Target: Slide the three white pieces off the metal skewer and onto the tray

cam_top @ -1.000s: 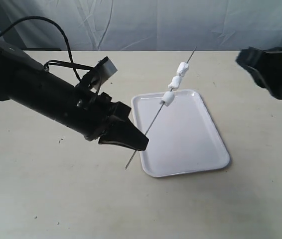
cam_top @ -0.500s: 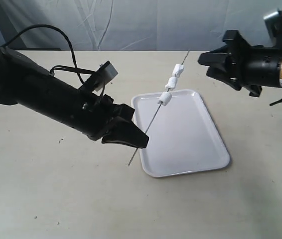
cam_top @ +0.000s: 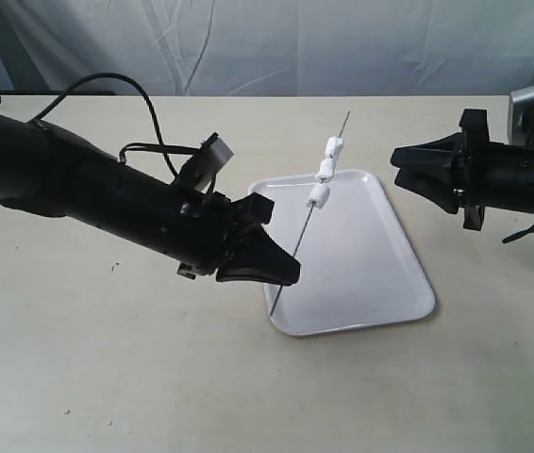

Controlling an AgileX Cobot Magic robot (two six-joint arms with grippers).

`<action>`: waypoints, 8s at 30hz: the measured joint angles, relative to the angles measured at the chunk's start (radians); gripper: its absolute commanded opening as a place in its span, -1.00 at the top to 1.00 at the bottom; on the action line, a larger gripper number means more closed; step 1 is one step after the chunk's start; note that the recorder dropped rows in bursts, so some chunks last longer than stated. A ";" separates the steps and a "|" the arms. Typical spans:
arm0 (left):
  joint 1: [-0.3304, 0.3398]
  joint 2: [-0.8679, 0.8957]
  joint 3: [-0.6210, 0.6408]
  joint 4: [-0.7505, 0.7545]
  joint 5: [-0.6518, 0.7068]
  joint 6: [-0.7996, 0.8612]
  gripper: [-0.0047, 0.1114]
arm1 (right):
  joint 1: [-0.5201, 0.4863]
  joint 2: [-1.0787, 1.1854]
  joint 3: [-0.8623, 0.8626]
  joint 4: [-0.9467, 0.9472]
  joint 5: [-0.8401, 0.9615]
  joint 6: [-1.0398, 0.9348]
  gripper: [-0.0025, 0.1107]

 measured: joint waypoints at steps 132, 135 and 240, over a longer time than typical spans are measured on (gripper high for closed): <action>-0.002 -0.100 0.253 -0.197 0.100 0.076 0.92 | 0.296 0.006 -0.127 -0.158 0.027 0.062 0.60; -0.002 -0.100 0.253 -0.196 0.101 0.075 0.92 | 0.296 0.006 -0.127 -0.158 0.027 0.062 0.60; -0.002 -0.177 0.328 -0.243 -0.067 0.122 0.92 | 0.149 -0.086 -0.178 -0.404 0.019 0.272 0.52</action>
